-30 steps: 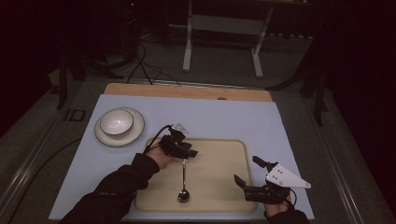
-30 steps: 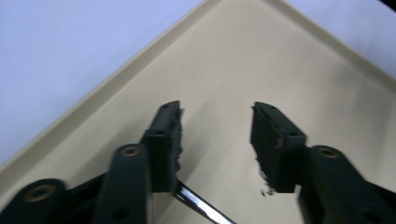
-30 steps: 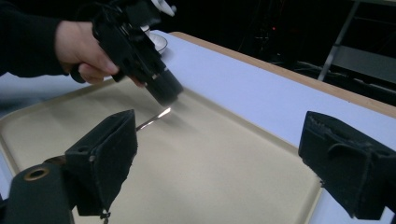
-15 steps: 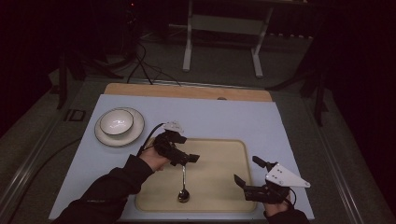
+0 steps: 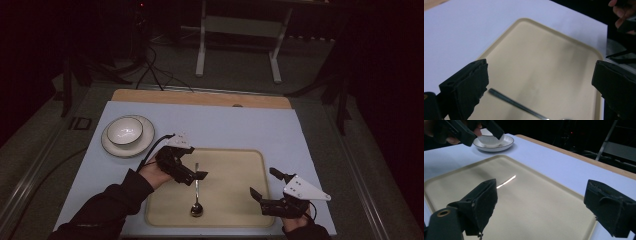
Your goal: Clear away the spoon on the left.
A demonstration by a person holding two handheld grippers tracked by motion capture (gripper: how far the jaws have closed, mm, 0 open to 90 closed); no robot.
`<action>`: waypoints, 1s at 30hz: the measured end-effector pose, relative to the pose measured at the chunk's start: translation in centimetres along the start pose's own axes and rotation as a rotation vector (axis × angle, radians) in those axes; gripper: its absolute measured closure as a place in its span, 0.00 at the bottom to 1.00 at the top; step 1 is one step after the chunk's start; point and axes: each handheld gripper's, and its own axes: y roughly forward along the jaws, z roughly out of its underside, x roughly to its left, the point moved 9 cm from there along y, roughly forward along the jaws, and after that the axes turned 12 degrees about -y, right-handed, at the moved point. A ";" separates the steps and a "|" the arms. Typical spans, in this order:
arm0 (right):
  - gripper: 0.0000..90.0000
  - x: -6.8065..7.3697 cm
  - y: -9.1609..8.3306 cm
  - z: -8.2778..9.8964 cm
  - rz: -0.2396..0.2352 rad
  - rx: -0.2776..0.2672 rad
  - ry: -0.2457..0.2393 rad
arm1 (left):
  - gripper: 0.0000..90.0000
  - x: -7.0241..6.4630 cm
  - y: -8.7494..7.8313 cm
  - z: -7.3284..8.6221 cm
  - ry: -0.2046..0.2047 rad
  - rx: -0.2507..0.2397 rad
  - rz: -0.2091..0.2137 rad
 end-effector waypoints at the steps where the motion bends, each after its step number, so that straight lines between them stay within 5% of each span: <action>1: 0.13 0.0 0.0 0.0 0.002 -0.001 -0.001 | 0.02 -0.1 -0.3 0.0 0.001 -0.008 0.001; 17: 0.13 0.1 0.0 -0.1 0.001 0.003 -0.010 | 0.02 0.0 -5.0 2.0 -0.019 -0.083 -0.057; 30: 0.13 0.1 0.0 -0.1 0.007 0.001 -0.011 | 0.02 0.6 -7.2 5.6 -0.060 -0.113 -0.122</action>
